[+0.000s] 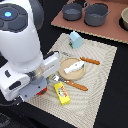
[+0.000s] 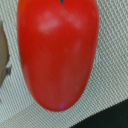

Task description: Interact with the objects in diverse but meaningful ways.

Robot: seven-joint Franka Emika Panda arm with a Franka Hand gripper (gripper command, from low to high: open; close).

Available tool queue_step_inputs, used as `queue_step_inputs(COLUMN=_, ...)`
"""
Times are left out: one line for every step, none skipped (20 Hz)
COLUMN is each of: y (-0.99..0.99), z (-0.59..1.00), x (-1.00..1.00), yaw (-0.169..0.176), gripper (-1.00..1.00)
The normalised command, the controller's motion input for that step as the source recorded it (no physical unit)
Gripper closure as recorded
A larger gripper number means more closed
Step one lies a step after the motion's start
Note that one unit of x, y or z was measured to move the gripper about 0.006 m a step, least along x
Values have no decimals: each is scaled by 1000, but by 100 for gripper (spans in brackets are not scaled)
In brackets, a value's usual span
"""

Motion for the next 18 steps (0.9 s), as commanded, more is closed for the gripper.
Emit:
queue_step_inputs(y=0, z=-180, x=123, yaw=-39, gripper=-100)
queue_step_inputs(y=0, z=-183, x=120, yaw=-38, gripper=-100)
queue_step_inputs(y=0, z=-183, x=137, yaw=-36, gripper=-100)
queue_step_inputs(y=0, z=-163, x=149, yaw=-36, gripper=-100)
queue_step_inputs(y=0, z=-149, x=140, yaw=-34, gripper=-100)
queue_step_inputs(y=0, z=-140, x=114, yaw=-33, gripper=-100)
queue_step_inputs(y=0, z=-137, x=114, yaw=-30, gripper=-100)
queue_step_inputs(y=0, z=-117, x=114, yaw=-28, gripper=-100)
queue_step_inputs(y=0, z=-134, x=89, yaw=-27, gripper=100)
queue_step_inputs(y=0, z=-117, x=91, yaw=-26, gripper=100)
queue_step_inputs(y=0, z=-94, x=83, yaw=-25, gripper=100)
queue_step_inputs(y=0, z=-11, x=74, yaw=-25, gripper=100)
queue_step_inputs(y=0, z=0, x=54, yaw=-23, gripper=100)
queue_step_inputs(y=0, z=-31, x=0, yaw=-24, gripper=100)
queue_step_inputs(y=0, z=0, x=0, yaw=-28, gripper=100)
queue_step_inputs(y=0, z=57, x=63, yaw=-25, gripper=100)
queue_step_inputs(y=0, z=123, x=20, yaw=-23, gripper=100)
queue_step_inputs(y=0, z=109, x=0, yaw=-23, gripper=100)
